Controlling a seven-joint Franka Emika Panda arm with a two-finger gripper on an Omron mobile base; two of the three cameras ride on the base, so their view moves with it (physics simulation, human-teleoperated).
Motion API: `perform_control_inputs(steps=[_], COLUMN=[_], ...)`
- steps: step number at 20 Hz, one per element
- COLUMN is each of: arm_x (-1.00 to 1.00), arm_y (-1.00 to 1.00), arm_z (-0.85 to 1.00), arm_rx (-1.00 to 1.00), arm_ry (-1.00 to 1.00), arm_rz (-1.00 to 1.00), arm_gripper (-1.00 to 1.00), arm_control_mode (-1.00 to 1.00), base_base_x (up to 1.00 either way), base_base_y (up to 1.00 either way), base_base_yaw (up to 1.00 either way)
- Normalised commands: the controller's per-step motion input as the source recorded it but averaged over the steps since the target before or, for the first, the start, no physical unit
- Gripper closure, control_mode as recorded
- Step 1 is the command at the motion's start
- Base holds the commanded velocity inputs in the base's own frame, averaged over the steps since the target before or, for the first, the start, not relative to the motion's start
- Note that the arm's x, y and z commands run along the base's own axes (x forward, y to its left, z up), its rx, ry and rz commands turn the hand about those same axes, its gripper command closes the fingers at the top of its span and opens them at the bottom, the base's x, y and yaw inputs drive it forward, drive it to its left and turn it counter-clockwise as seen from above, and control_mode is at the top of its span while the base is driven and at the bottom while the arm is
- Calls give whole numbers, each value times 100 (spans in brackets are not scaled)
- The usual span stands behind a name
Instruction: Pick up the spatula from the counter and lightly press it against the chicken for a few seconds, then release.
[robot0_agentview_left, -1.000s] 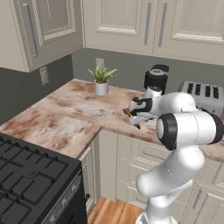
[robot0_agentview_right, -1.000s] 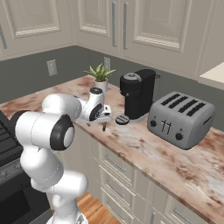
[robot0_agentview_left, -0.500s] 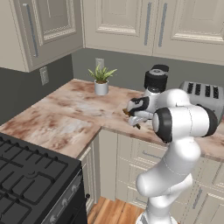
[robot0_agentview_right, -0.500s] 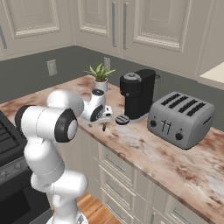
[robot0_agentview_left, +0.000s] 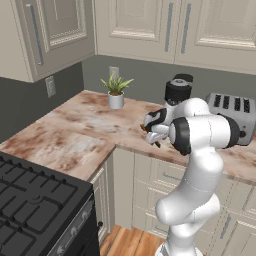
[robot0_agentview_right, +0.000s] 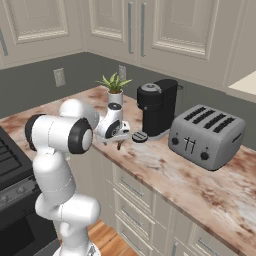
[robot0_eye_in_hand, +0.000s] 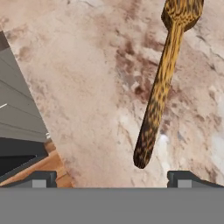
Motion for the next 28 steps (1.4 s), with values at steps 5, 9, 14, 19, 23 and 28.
perform_control_inputs(steps=[5,9,14,19,23,28], arm_x=[20,18,18,19,21,21], arm_y=[-1,0,0,-1,-2,-3], arm_z=[-17,-23,-24,-20,-19,-18], arm_rx=[0,0,0,0,0,0], arm_ry=[1,1,1,1,1,1], arm_rz=[3,3,3,3,3,3], arm_gripper=[-100,-100,-100,-100,-100,-100], arm_control_mode=[-100,-100,-100,-100,-100,-100], base_base_x=[0,0,0,0,0,0], base_base_y=[0,0,0,0,0,0], base_base_yaw=[0,0,0,0,0,0])
